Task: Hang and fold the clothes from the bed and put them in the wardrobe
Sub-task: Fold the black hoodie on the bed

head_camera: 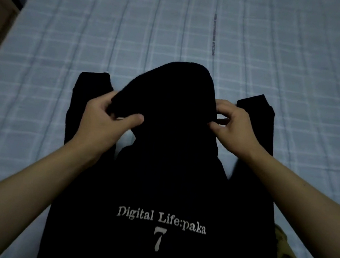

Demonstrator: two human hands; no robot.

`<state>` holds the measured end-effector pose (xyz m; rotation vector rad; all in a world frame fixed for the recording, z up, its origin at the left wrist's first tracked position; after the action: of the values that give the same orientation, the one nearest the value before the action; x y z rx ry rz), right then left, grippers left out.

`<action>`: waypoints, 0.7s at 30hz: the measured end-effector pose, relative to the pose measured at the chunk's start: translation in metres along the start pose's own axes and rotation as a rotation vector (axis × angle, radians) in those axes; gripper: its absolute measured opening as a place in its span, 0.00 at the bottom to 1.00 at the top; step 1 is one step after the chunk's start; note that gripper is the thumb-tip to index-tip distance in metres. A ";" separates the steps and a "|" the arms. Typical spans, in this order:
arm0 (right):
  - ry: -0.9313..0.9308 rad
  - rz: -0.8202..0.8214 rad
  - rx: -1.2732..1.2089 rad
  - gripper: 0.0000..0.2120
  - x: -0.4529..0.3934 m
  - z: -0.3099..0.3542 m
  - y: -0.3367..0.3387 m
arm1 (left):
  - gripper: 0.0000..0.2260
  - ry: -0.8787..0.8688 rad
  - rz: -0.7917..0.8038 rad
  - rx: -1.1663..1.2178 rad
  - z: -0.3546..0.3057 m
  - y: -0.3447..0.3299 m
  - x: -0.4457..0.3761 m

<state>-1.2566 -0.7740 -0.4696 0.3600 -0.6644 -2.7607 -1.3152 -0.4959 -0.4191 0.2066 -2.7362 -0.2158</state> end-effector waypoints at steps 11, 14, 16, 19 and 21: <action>0.046 0.776 0.423 0.18 0.184 0.023 -0.024 | 0.19 0.170 0.574 -0.896 0.146 0.073 0.142; -0.050 0.437 0.397 0.18 0.184 0.020 -0.018 | 0.13 0.125 0.259 -0.762 0.140 0.076 0.117; -0.103 0.243 0.391 0.14 0.175 0.020 -0.017 | 0.07 0.143 0.159 -0.667 0.128 0.070 0.102; -0.152 0.208 0.450 0.13 0.157 0.016 -0.020 | 0.02 0.113 0.104 -0.627 0.114 0.053 0.081; -0.172 0.203 0.480 0.15 0.146 0.008 -0.022 | 0.02 0.083 0.096 -0.635 0.108 0.038 0.067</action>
<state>-1.3992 -0.7995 -0.4986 0.1380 -1.3326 -2.4341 -1.4226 -0.4569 -0.4862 -0.0914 -2.4406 -0.9939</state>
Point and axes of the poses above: each hand's wrist, its own x-axis away from the middle knuckle, its own y-axis out of the back of the hand, z = x × y, the point moved 1 cm from there along -x, towards the middle knuckle, and after that the axes turned 12 degrees about y, right-handed, at the moved point
